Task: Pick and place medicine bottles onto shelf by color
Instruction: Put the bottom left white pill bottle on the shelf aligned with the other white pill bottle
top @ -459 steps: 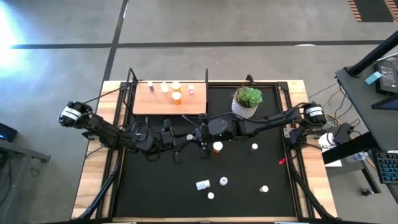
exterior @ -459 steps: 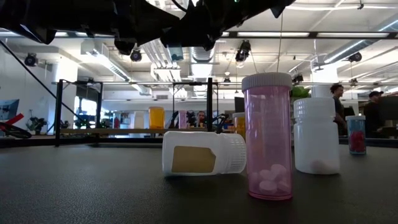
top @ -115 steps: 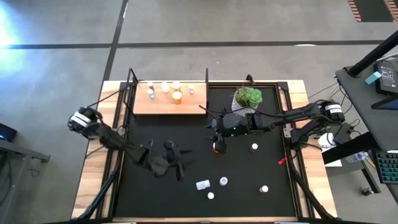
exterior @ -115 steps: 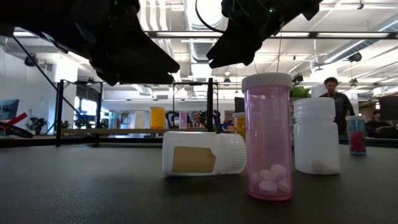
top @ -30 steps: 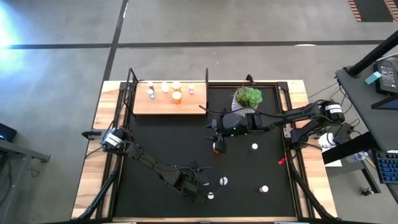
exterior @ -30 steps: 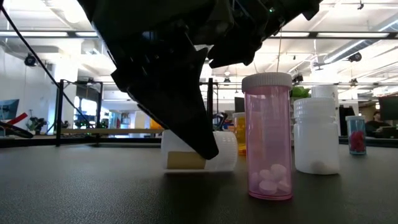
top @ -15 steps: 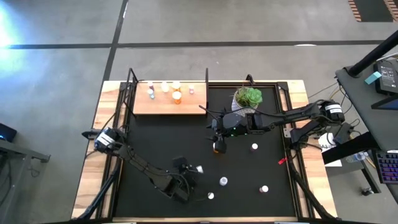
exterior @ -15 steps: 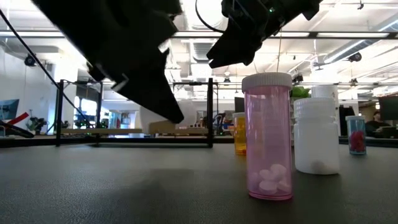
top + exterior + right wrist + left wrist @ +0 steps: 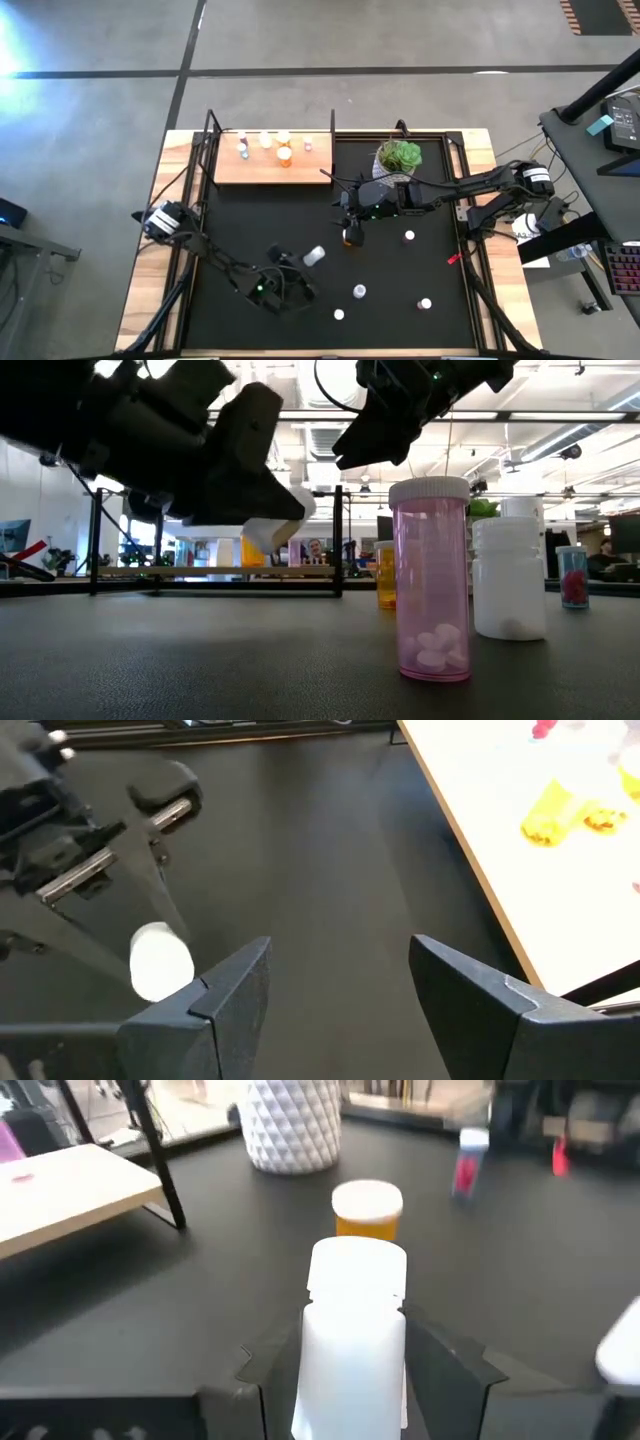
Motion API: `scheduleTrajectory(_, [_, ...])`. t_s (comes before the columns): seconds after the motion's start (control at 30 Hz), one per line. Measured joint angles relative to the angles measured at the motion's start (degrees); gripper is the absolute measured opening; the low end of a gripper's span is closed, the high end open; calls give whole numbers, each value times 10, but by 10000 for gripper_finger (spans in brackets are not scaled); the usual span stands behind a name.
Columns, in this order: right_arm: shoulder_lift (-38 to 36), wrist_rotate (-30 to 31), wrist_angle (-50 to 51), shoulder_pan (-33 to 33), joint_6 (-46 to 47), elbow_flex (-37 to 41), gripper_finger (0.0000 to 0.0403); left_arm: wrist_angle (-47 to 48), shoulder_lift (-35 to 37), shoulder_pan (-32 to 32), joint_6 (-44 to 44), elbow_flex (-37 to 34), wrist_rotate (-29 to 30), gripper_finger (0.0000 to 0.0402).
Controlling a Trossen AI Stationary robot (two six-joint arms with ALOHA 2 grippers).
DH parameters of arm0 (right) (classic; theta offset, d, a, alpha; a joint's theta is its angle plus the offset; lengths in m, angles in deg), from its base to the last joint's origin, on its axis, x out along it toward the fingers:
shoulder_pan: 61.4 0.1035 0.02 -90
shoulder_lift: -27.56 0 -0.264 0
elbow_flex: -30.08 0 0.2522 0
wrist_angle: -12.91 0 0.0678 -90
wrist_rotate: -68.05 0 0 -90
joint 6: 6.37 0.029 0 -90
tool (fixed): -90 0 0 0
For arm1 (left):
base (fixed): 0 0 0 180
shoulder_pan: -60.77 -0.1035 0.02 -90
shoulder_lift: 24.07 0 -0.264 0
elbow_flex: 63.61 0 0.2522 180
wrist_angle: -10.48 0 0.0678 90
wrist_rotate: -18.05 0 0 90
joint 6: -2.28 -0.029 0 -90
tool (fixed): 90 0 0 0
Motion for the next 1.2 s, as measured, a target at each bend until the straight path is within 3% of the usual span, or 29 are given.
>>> scheduleTrajectory(0.27, [0,0,0,0,0,0,228,-370,-2,0,-160,-124,38,144])
scheduleTrajectory(0.37, [0,0,0,0,0,0,228,-445,-2,-2,-200,-153,39,144])
scheduleTrajectory(0.73, [0,0,0,0,0,0,228,-450,-2,-15,-214,-185,13,144])
scheduleTrajectory(1.0, [0,0,0,0,0,0,228,-450,-2,-42,-222,-199,-131,144])
scheduleTrajectory(1.2, [0,0,0,0,0,0,228,-454,-2,-55,-247,-195,-190,144])
